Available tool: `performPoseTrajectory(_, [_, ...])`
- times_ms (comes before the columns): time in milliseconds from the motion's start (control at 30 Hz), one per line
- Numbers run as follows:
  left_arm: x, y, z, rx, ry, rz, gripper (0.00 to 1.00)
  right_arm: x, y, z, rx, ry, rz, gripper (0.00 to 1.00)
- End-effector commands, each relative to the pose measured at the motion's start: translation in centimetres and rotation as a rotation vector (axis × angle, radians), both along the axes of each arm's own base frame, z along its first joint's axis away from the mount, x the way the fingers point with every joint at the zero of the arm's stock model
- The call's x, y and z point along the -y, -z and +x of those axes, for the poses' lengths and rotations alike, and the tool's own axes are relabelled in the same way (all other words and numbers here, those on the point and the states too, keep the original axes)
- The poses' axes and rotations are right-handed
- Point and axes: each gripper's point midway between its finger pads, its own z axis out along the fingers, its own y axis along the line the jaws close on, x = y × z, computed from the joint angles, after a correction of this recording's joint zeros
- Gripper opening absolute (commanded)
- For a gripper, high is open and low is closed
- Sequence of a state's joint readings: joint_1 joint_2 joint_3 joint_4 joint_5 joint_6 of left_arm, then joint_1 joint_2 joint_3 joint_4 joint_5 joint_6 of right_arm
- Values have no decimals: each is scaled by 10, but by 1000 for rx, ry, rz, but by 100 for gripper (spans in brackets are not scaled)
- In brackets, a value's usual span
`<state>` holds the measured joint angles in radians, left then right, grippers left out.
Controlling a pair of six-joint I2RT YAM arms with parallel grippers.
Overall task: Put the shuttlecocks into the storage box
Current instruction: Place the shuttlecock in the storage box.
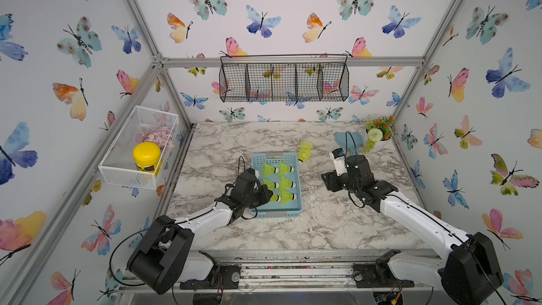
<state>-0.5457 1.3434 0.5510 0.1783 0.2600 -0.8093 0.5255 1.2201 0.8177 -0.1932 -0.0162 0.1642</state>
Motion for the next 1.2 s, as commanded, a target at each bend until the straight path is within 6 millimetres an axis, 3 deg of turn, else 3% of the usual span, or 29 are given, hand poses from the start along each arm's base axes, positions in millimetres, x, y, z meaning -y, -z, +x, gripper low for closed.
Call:
performPoseTrajectory(0, [0,6,-1,0,7,11,6,-4,2,-1,-1,-15,5,63])
performPoseTrajectory(167, [-1,11,-1,-9,6,27,10,-4,2,0,0,-16,6,63])
performPoseTrajectory(300, [-4,15,-1,-10,-5,50,20,-4,2,0,0,-17,4,63])
performPoseTrajectory(633, [-11,7,4,30,-18,116,37,-4,1,-1,1,-17,6,63])
performPoseTrajectory(933, [-10,-7,8,88,-12,187,45,1,4,0,-1,4,-9,63])
performPoseTrajectory(1167, [-9,-13,11,108,-4,209,46,3,9,1,-7,20,-20,63])
